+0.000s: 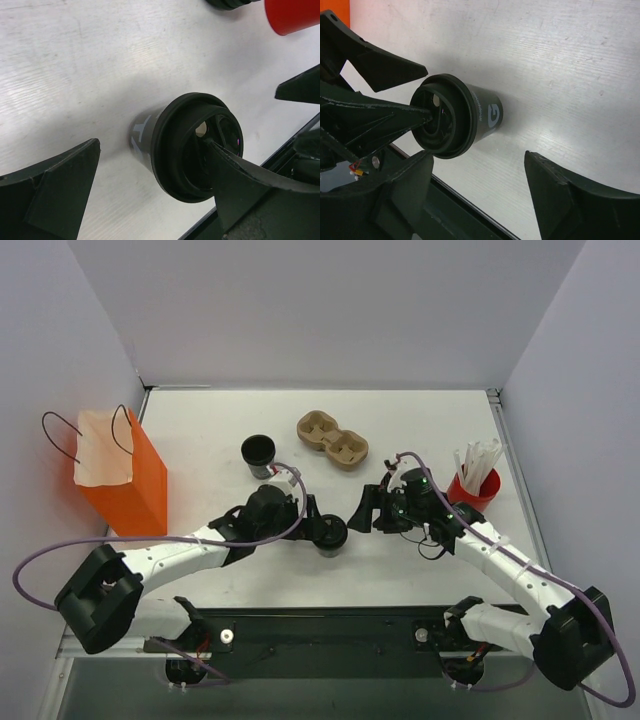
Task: Pack the takeout coffee
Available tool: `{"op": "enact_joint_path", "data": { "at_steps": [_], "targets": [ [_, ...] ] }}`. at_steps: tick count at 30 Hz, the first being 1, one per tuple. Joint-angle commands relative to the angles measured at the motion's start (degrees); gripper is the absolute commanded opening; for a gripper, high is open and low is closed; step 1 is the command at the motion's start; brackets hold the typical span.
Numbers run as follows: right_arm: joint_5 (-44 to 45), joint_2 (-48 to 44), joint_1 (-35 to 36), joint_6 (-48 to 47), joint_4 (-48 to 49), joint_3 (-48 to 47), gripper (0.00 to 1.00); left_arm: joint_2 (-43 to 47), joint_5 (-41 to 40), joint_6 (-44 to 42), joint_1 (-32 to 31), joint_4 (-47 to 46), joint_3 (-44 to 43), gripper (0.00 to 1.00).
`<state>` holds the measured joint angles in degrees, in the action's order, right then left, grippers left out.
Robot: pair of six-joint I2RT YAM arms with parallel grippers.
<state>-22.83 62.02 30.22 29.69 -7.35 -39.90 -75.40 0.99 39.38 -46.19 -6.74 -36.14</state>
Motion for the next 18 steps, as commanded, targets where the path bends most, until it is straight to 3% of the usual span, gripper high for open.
{"op": "enact_joint_path", "data": {
  "at_steps": [1,10,18],
  "targets": [
    [6.29,-0.32,4.22,-0.86,-3.27,-4.91,0.8,5.34,0.41,-4.3,2.59,10.68,-4.02,0.97],
    [12.53,6.25,11.96,-3.84,-5.99,-12.47,0.96,19.13,6.04,-7.11,10.07,15.16,-2.0,0.97],
    [22.65,17.59,21.27,-6.4,-10.66,-21.79,1.0,33.37,-6.71,-10.11,11.48,25.64,1.51,0.97]
  ]
}}
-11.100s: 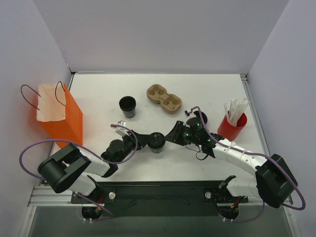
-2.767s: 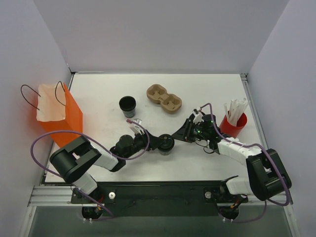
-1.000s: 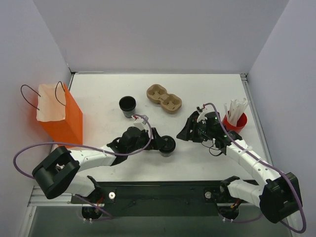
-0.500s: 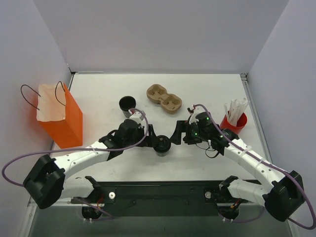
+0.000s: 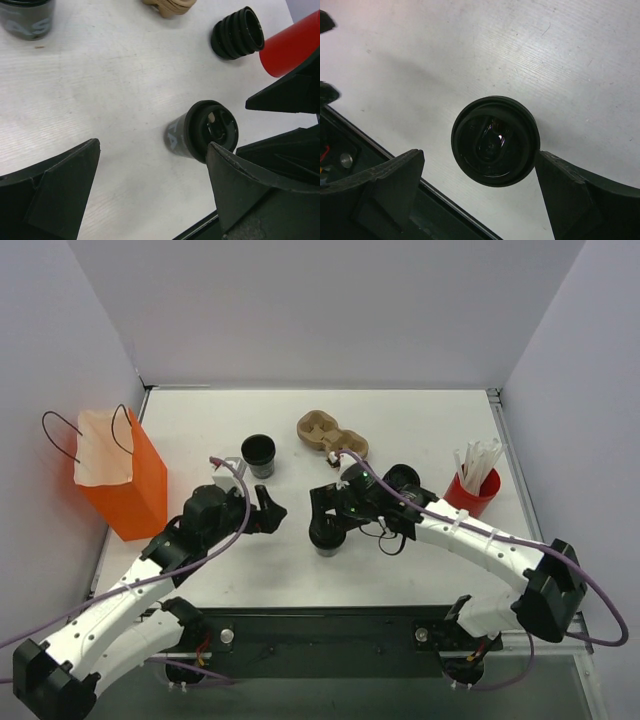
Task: Pack the takeout coffee
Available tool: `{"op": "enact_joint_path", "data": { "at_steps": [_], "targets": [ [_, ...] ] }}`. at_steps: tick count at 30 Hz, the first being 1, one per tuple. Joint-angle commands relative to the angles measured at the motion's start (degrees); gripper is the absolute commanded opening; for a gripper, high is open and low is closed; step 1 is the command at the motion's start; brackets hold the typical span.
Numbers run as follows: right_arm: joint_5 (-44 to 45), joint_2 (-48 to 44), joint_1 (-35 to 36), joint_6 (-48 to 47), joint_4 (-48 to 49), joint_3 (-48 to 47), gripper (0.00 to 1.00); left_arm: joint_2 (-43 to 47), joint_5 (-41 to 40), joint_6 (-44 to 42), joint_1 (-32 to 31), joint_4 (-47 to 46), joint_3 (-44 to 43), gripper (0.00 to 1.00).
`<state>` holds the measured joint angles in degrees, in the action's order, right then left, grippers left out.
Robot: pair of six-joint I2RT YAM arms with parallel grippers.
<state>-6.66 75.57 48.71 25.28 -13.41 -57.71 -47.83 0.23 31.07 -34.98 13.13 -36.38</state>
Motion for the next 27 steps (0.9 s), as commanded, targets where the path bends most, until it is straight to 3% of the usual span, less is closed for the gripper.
{"op": "enact_joint_path", "data": {
  "at_steps": [1,9,16,27],
  "targets": [
    [8.39,4.75,3.32,-2.16,-4.87,-4.59,1.0,8.26,-5.94,-1.63,0.27,5.95,2.8,0.97],
    [12.98,10.2,5.87,-2.69,-7.68,-7.41,0.99,15.66,-11.65,-0.57,0.09,12.79,2.54,0.97],
    [15.88,13.81,7.19,-2.08,-8.04,-9.17,0.96,18.74,-12.8,0.13,-0.09,12.8,3.69,0.97],
    [19.39,12.94,6.93,-0.14,-9.0,-8.99,0.73,19.88,-14.99,0.31,-0.53,14.73,2.98,0.97]
  ]
}}
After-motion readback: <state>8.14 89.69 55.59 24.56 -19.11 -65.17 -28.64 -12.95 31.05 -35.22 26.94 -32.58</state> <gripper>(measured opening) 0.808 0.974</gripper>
